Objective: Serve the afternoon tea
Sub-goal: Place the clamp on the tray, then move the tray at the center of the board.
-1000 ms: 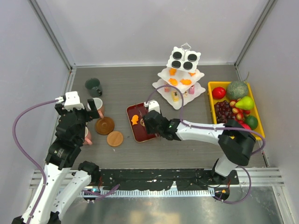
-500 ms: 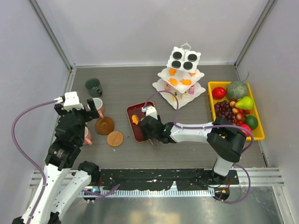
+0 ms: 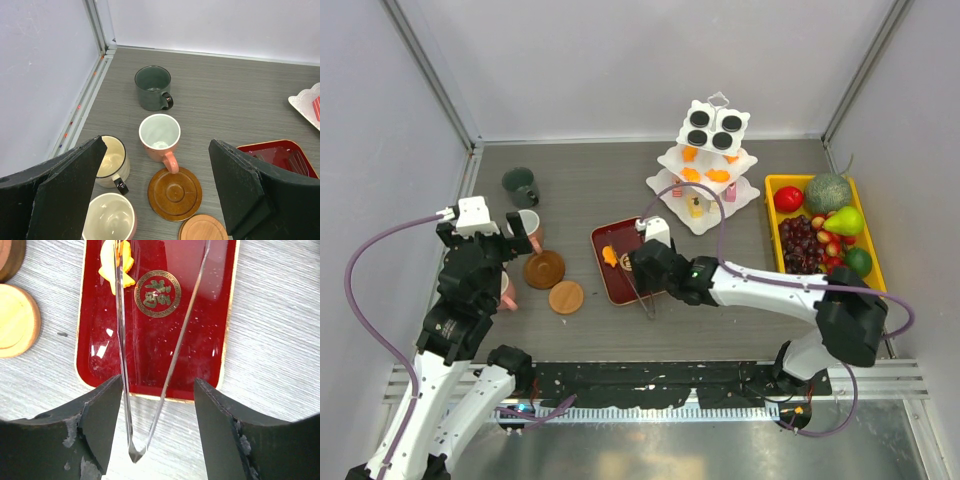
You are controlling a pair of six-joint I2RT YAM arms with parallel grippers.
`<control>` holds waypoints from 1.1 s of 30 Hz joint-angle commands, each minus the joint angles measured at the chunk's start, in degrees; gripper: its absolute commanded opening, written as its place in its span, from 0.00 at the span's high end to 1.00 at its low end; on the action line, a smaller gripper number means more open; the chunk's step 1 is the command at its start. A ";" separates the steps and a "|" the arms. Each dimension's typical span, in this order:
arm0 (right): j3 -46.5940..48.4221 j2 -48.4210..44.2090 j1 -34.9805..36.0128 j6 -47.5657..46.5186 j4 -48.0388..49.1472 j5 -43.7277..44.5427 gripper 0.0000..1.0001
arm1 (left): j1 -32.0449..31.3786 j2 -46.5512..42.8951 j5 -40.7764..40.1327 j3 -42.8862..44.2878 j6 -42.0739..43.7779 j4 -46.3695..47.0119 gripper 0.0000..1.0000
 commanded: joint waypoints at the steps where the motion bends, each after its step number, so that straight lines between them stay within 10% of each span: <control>1: -3.04 -6.24 0.26 0.18 -4.67 2.53 0.37 | 0.12 -0.46 0.03 -0.04 -0.33 3.10 0.03; 14: -13.95 -1.60 0.26 3.61 3.75 -6.08 0.65 | 0.21 -0.11 0.11 -0.04 -0.41 3.10 0.03; 33: 8.80 18.87 -6.49 -0.34 14.38 -4.76 0.75 | 0.21 -0.46 -1.11 -0.30 0.29 3.62 0.03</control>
